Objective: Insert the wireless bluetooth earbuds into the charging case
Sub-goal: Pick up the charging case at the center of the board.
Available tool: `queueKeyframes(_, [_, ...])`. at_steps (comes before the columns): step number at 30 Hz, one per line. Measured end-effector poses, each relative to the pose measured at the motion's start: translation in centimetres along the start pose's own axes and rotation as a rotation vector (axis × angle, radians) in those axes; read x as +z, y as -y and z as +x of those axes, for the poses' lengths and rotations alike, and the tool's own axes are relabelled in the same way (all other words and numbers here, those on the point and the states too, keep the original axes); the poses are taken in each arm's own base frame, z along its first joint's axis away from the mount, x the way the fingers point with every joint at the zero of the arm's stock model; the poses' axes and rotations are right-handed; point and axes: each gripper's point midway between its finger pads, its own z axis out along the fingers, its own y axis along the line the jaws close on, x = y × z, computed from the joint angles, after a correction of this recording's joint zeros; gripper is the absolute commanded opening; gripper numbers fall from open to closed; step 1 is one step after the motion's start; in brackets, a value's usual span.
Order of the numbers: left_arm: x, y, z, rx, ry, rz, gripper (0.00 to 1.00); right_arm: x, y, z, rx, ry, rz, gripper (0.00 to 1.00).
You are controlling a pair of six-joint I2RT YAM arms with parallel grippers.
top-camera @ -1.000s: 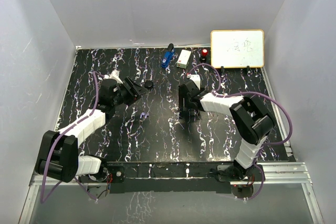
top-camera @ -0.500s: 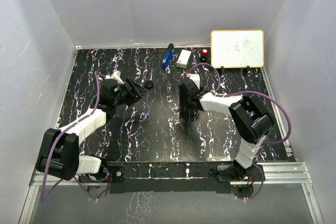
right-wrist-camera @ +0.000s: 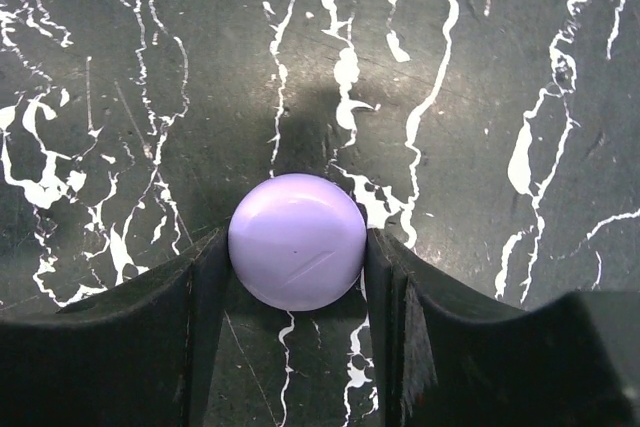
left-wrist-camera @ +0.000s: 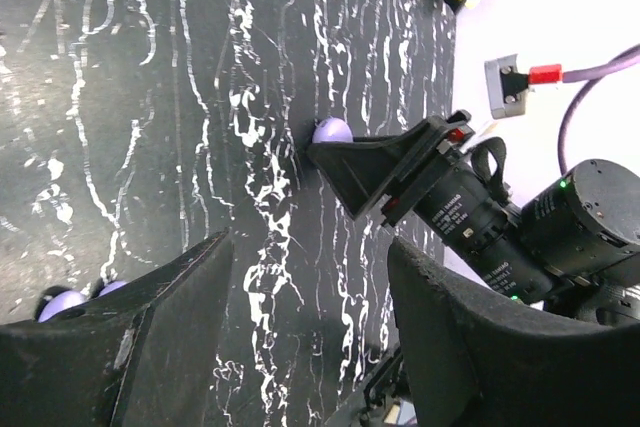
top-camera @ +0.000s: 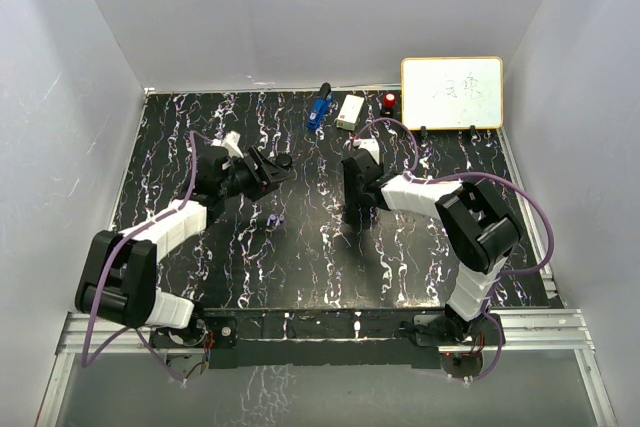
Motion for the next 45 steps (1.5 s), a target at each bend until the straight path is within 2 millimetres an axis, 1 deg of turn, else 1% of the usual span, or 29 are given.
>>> queueKeyframes(2, [0.3,0.7,0.0,0.007,-0.022,0.034,0.61,0.0,-0.3,-0.1,-0.030,0.005,-0.026,0.31])
queueKeyframes(4, [1.1,0.8,0.6,0.000,-0.064,0.055,0.61,-0.2,-0.6,0.0,-0.062,0.008,-0.057,0.31])
queueKeyframes(7, [1.9,0.8,1.5,-0.017,-0.119,0.083,0.61,-1.1,-1.0,-0.1,-0.105,0.018,-0.111,0.31])
queueKeyframes(10, [2.5,0.6,2.5,-0.038,-0.165,0.098,0.61,-2.5,-1.9,-1.3,-0.125,0.062,-0.182,0.31])
queueKeyframes(12, [2.9,0.7,2.9,-0.045,-0.186,0.111,0.61,-3.8,-2.8,-2.6,-0.134,0.109,-0.242,0.30])
queueKeyframes(16, [3.8,1.2,3.6,-0.059,-0.222,0.146,0.61,-6.2,-4.5,-4.8,-0.151,0.203,-0.361,0.25])
queueKeyframes(18, [4.1,1.7,4.0,-0.065,-0.236,0.170,0.60,-7.0,-5.2,-5.3,-0.167,0.227,-0.410,0.23])
queueKeyframes(24, [5.1,2.8,4.8,-0.070,-0.270,0.214,0.60,-7.9,-7.0,-5.1,-0.223,0.243,-0.506,0.22])
queueKeyframes(27, [5.5,3.2,4.9,-0.066,-0.276,0.229,0.60,-8.3,-7.4,-4.4,-0.247,0.243,-0.539,0.22])
queueKeyframes(31, [5.7,3.3,5.1,-0.067,-0.288,0.236,0.58,-8.9,-7.8,-3.6,-0.276,0.240,-0.577,0.21])
queueKeyframes(33, [5.8,3.4,5.3,-0.070,-0.293,0.239,0.58,-9.2,-8.1,-3.7,-0.284,0.250,-0.595,0.18])
queueKeyframes(38, [6.0,3.6,5.4,-0.074,-0.299,0.246,0.58,-9.8,-8.5,-4.2,-0.298,0.279,-0.625,0.18])
queueKeyframes(45, [6.3,4.5,5.7,-0.058,-0.309,0.271,0.56,-10.1,-9.0,-4.0,-0.310,0.278,-0.648,0.18])
